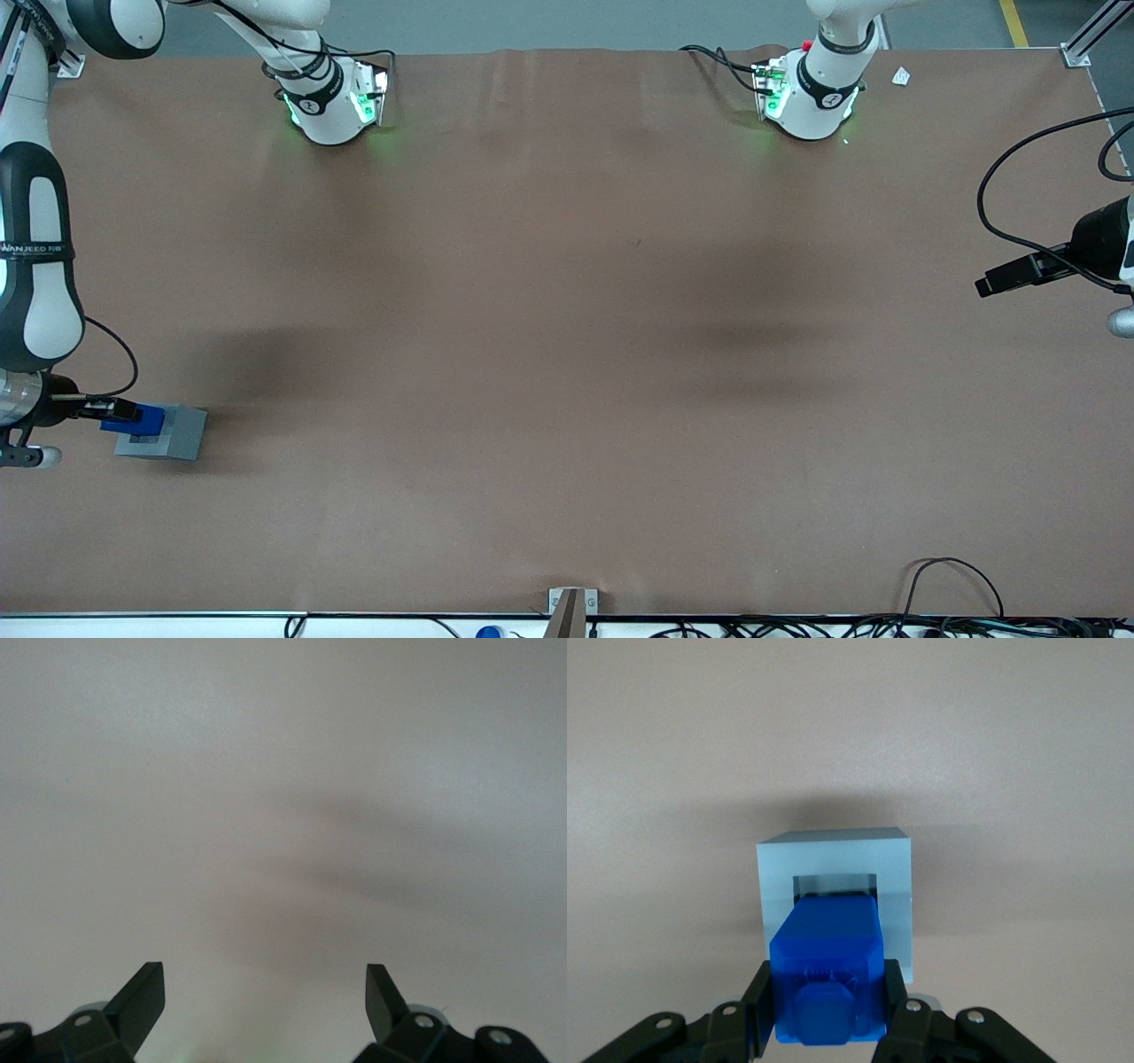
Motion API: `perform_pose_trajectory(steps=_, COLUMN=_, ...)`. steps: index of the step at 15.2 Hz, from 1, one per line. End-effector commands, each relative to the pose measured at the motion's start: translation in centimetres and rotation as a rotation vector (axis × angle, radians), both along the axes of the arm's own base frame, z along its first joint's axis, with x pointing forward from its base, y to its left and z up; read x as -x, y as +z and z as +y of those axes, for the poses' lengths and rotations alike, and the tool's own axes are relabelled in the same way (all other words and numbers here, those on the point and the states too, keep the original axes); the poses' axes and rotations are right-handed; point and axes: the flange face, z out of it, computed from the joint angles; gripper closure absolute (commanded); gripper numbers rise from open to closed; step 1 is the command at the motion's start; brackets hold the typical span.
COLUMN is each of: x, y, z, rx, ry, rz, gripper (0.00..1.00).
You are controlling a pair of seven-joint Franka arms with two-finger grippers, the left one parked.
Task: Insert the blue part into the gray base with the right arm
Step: 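Lower the blue block into the gray base's square hole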
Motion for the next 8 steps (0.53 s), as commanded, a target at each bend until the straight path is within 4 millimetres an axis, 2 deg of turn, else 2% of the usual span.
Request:
perform_pose_trajectory(steps=1, x=-0.8, y=-0.9, z=-0.9, rx=-0.021, ry=0.009, rz=-0.018, gripper=1.00)
perform_pose_trajectory(steps=8, x=-1.4, y=-2.4, z=-0.3, rx=-0.033, ry=0.001, rz=-0.021, gripper=1.00)
